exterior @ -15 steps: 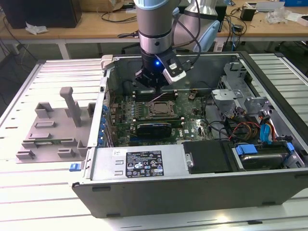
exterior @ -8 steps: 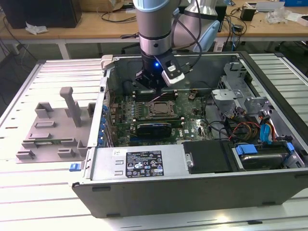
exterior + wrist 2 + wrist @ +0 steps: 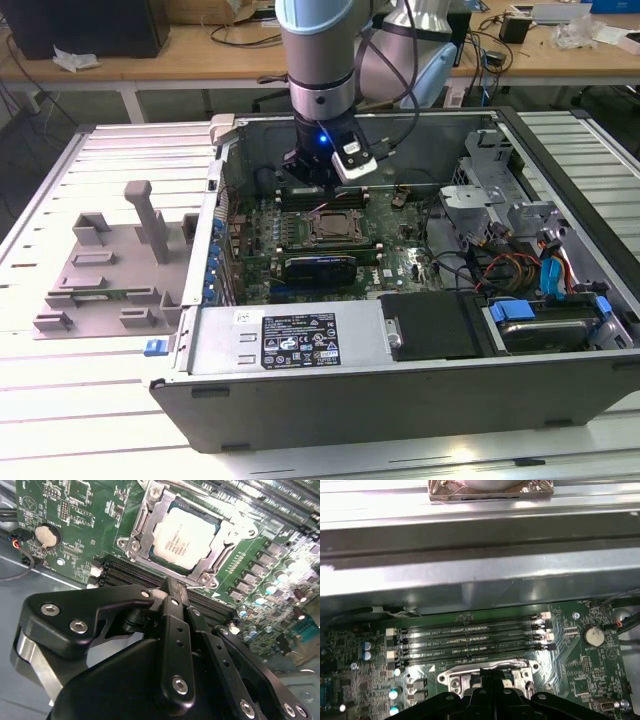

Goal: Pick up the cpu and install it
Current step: 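Install the first cpu locking lever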

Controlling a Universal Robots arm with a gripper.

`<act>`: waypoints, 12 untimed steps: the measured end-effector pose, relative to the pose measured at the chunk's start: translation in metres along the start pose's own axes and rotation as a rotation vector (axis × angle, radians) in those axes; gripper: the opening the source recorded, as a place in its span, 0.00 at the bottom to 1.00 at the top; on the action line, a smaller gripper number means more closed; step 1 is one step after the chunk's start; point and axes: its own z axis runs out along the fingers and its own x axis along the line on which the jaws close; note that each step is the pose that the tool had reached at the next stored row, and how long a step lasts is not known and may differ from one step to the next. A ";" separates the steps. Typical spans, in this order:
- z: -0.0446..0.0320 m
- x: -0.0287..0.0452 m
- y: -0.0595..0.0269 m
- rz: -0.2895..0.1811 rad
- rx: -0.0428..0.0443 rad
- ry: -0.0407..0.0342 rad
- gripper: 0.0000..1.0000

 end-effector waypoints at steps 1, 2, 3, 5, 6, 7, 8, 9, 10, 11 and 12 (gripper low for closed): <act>0.0024 0.0005 0.0027 0.003 0.0003 -0.0004 0.11; 0.0039 0.0008 0.0047 0.004 0.0003 -0.0008 0.11; 0.0049 0.0011 0.0065 0.005 0.0006 -0.0008 0.11; 0.0071 0.0017 0.0100 0.007 0.0012 -0.0011 0.11; 0.0087 0.0021 0.0125 0.007 0.0015 -0.0013 0.11; 0.0101 0.0024 0.0141 0.008 0.0017 -0.0015 0.11; 0.0112 0.0026 0.0150 0.009 0.0019 -0.0017 0.11; 0.0122 0.0027 0.0151 0.010 0.0018 -0.0020 0.11; 0.0130 0.0027 0.0149 0.015 0.0023 -0.0026 0.11; 0.0135 0.0025 0.0149 0.020 0.0030 -0.0034 0.11; 0.0137 0.0023 0.0148 0.026 0.0047 -0.0045 0.11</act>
